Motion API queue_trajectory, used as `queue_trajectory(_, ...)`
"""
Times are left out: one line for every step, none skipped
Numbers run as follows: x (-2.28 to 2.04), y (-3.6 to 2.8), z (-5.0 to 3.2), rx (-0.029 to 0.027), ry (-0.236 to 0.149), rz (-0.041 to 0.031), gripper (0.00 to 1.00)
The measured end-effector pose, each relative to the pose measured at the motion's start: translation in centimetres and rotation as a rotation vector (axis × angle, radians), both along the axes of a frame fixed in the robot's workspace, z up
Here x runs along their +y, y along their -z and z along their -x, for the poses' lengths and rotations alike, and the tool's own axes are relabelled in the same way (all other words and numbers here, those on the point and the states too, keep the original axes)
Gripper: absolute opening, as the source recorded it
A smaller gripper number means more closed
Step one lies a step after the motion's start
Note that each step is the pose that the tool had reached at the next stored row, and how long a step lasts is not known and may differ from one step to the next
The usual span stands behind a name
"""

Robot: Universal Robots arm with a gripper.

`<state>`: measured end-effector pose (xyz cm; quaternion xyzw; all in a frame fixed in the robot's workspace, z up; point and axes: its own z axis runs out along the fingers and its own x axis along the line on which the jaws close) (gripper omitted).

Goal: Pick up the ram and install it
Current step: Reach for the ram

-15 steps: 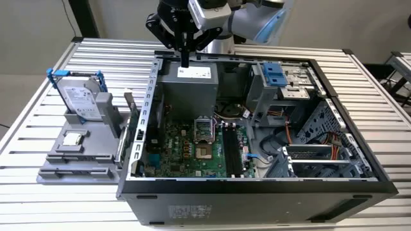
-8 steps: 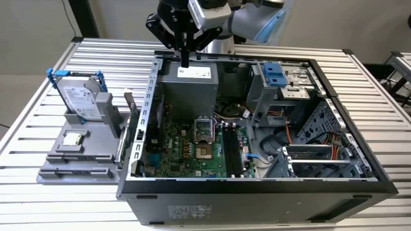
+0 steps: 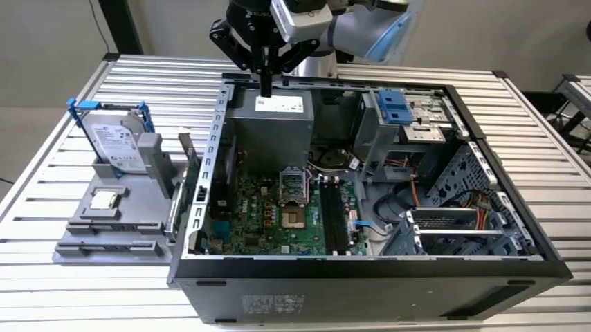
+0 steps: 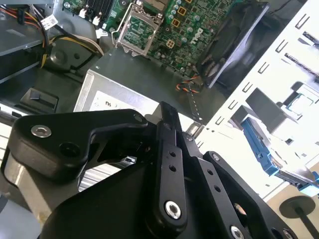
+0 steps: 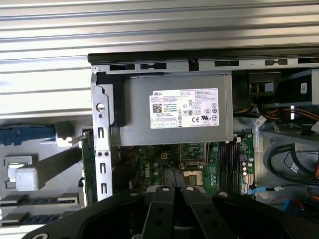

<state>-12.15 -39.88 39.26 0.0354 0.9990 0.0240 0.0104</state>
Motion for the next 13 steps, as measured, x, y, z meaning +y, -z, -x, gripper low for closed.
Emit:
queue_trajectory(0.0, -0.01, 0.08, 0.0, 0.0, 0.0, 0.0)
queue_trajectory(0.0, 0.0, 0.16, 0.0, 0.0, -0.0002, 0.0)
queue_trajectory(0.0, 0.0, 0.24, 0.0, 0.0, -0.0003, 0.0)
queue_trajectory(0.0, 0.0, 0.35, 0.0001, 0.0, -0.0003, 0.0)
queue_trajectory(0.0, 0.0, 0.51, 0.0, 0.0, -0.0003, 0.0)
queue_trajectory(0.0, 0.0, 0.69, 0.0, 0.0, -0.0004, 0.0)
queue_trajectory(0.0, 0.0, 0.89, 0.0, 0.0, -0.0004, 0.0)
queue_trajectory(0.0, 0.0, 1.13, 0.0, 0.0, -0.0004, 0.0)
queue_trajectory(0.0, 0.0, 1.35, 0.0, 0.0, -0.0004, 0.0)
queue_trajectory(0.0, 0.0, 1.59, 0.0, 0.0, -0.0004, 0.0)
queue_trajectory(0.0, 0.0, 1.82, -0.0001, 0.0, -0.0005, 0.0)
queue_trajectory(0.0, 0.0, 2.08, 0.0, 0.0, -0.0004, 0.0)
queue_trajectory(0.0, 0.0, 2.34, 0.0, 0.0, -0.0004, 0.0)
